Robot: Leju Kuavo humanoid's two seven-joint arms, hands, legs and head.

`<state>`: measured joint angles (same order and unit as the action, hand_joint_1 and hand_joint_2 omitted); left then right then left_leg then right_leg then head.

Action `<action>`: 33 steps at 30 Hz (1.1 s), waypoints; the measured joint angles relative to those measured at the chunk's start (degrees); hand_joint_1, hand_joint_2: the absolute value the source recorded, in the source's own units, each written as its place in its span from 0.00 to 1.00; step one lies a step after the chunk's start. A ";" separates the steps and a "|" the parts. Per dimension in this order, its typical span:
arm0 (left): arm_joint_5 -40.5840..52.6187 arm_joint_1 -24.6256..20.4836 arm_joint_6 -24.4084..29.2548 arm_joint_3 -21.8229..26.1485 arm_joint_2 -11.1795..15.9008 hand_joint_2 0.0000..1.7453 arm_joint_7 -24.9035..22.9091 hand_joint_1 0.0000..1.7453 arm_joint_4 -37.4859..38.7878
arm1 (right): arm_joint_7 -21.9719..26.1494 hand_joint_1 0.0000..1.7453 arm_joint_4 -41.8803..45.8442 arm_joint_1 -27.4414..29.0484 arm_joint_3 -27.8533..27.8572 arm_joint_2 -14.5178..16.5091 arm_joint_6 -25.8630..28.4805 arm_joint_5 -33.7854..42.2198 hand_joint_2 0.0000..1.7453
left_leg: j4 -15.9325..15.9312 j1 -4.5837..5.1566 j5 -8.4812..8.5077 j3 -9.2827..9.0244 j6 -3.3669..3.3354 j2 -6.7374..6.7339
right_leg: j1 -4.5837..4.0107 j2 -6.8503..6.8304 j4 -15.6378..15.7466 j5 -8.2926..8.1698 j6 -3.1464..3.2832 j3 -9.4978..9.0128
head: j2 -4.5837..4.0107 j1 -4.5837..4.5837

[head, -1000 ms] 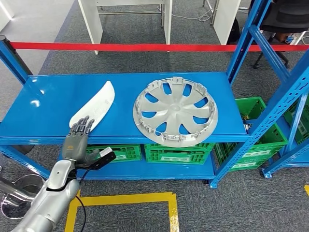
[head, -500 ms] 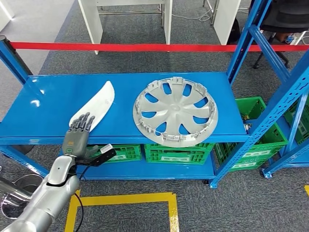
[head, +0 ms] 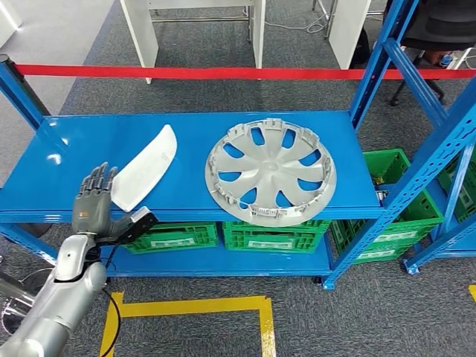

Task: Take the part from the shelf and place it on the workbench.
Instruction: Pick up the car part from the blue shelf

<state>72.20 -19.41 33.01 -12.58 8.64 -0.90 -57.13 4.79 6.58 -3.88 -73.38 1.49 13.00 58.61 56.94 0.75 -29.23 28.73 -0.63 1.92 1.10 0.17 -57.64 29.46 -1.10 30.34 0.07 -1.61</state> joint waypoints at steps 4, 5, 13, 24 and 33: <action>-1.93 0.01 0.01 1.39 0.02 1.00 0.62 0.00 0.00 | 0.01 0.00 -0.02 0.00 -0.42 0.00 0.01 0.03 0.00 | 0.00 0.00 0.00 0.00 0.00 0.00 | 0.00 -0.01 0.00 0.00 0.00 0.00 | 0.00 0.00; -2.12 0.01 0.00 1.61 0.02 1.00 0.71 0.00 0.00 | 0.02 0.00 -0.02 -0.01 -0.50 0.00 0.02 0.03 0.00 | 0.00 0.00 0.00 0.00 0.00 0.00 | 0.00 -0.01 0.00 0.00 0.00 0.00 | 0.00 -0.01; -3.07 -0.01 -0.26 2.84 -0.01 1.00 1.47 0.00 0.58 | 0.00 0.00 -0.08 -0.02 -0.73 0.00 0.05 0.04 0.00 | 0.00 0.00 0.00 0.00 0.00 -0.01 | 0.00 0.00 0.00 0.00 0.00 0.01 | 0.00 -0.01; -0.36 -1.43 -0.50 2.45 -1.37 1.00 2.14 0.00 5.08 | -0.01 0.00 -0.11 -0.10 -1.05 0.00 -0.16 0.10 0.00 | 0.01 0.00 0.00 0.00 0.00 -0.01 | 0.00 0.01 0.00 0.00 0.00 0.01 | 0.00 -0.01; 1.58 -3.04 -0.94 0.58 -2.44 1.00 1.81 0.00 8.66 | -0.12 0.00 -0.11 -0.19 -1.57 -0.02 -0.25 0.31 0.00 | 0.01 0.00 0.00 0.00 0.00 -0.03 | 0.00 0.02 0.00 0.00 0.00 0.02 | 0.00 -0.01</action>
<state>73.77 -22.45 32.07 -12.00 6.20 0.91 -48.47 4.67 6.47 -4.07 -74.96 1.46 12.75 58.92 56.95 0.75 -29.23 28.73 -0.63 1.89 1.10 0.19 -57.63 29.46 -1.10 30.36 0.07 -1.62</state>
